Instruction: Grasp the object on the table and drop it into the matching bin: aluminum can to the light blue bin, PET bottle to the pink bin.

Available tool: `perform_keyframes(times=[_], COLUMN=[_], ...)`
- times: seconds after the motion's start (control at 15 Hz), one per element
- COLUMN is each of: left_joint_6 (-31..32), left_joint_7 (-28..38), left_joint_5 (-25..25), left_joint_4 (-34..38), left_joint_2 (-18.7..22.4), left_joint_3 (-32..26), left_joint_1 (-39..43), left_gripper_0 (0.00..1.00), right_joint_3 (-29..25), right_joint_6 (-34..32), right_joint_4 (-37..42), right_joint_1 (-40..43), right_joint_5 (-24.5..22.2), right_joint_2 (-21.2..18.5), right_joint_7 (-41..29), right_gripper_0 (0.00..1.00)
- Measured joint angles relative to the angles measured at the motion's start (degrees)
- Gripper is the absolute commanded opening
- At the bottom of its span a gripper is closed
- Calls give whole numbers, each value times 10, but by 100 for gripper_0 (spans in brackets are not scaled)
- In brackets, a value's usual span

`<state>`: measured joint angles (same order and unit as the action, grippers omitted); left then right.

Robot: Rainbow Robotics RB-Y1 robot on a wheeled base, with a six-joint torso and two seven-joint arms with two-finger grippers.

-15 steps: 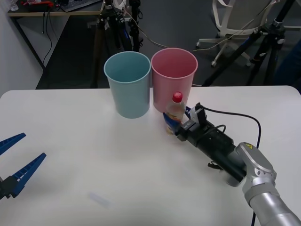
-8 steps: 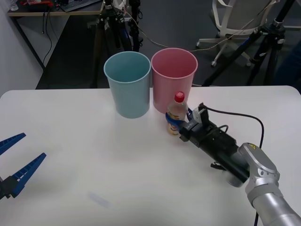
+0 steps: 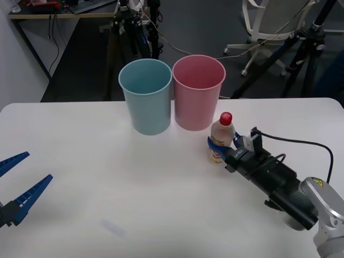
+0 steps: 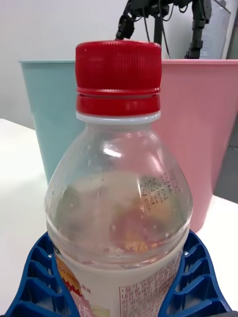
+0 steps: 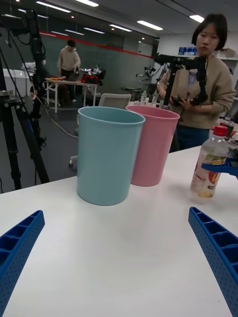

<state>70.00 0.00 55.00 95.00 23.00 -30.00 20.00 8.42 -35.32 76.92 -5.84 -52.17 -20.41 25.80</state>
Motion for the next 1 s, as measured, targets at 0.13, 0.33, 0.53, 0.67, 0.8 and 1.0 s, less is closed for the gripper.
perform_keyframes(times=[0.13, 0.33, 0.53, 0.67, 0.8, 1.0], left_joint_6=[0, 0, 0, 0, 0, 0], left_joint_7=[0, 0, 0, 0, 0, 0], left_joint_5=[0, 0, 0, 0, 0, 0], left_joint_4=[0, 0, 0, 0, 0, 0], left_joint_2=[0, 0, 0, 0, 0, 0], left_joint_3=[0, 0, 0, 0, 0, 0], left_joint_1=[0, 0, 0, 0, 0, 0], left_gripper_0=[100, 100, 100, 100, 100, 100], right_joint_3=[26, 28, 12, 7, 0, -9], right_joint_6=[46, 88, 135, 166, 179, 197], right_joint_4=[82, 180, 266, 312, 348, 401], right_joint_1=[55, 133, 201, 232, 251, 265], right_joint_5=[44, 87, 110, 125, 146, 171], right_joint_2=[-49, -99, -130, -151, -173, -209], right_joint_7=[-8, -16, -21, -23, -27, -32], right_gripper_0=[0, 0, 0, 0, 0, 0])
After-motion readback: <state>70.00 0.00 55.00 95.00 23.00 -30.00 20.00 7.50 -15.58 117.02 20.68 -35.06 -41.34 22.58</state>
